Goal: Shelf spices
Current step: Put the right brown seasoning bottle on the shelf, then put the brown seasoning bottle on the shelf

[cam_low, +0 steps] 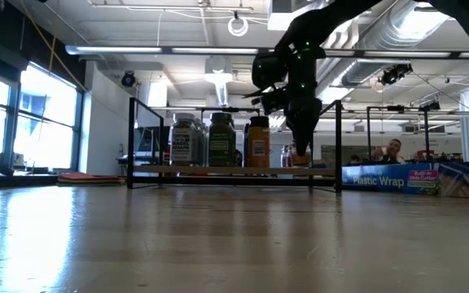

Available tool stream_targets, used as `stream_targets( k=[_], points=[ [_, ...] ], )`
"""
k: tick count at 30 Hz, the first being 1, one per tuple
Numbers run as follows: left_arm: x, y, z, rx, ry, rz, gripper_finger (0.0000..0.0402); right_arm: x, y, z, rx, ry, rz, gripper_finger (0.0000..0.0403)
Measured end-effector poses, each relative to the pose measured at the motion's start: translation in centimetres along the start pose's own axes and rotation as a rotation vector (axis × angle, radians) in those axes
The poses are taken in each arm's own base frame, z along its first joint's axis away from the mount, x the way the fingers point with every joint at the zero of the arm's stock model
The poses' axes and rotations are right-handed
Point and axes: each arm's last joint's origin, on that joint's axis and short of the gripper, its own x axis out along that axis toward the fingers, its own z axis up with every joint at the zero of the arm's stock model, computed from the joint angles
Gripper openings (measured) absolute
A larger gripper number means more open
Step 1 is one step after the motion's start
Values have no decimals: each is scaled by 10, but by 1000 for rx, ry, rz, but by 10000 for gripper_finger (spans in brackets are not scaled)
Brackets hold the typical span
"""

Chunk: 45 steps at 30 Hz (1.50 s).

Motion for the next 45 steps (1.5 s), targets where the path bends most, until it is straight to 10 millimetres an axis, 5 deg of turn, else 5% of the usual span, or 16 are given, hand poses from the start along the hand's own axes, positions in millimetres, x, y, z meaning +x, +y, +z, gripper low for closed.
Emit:
stream_targets(
  k=[15, 24, 28, 33, 37, 45],
  points=[
    [0, 0, 0, -6, -1, -2, 201, -7, -5, -1, 31, -8, -115, 239],
    [0, -1, -1, -11, 27, -12, 201, -51, 16, -9, 55, -94, -219, 240],
    [-4, 2, 2, -23, 107, -49, 201, -80, 54, -12, 35, -194, -217, 240],
    [-18, 4, 2, -90, 349, -176, 201, -106, 131, -19, -95, -291, -262, 241],
    [-37, 1, -16, -125, 595, -240, 201, -113, 198, -31, -148, -366, -272, 241],
    [-47, 12, -51, -81, 713, -114, 201, -112, 307, -59, -202, -577, -329, 241]
  ],
)
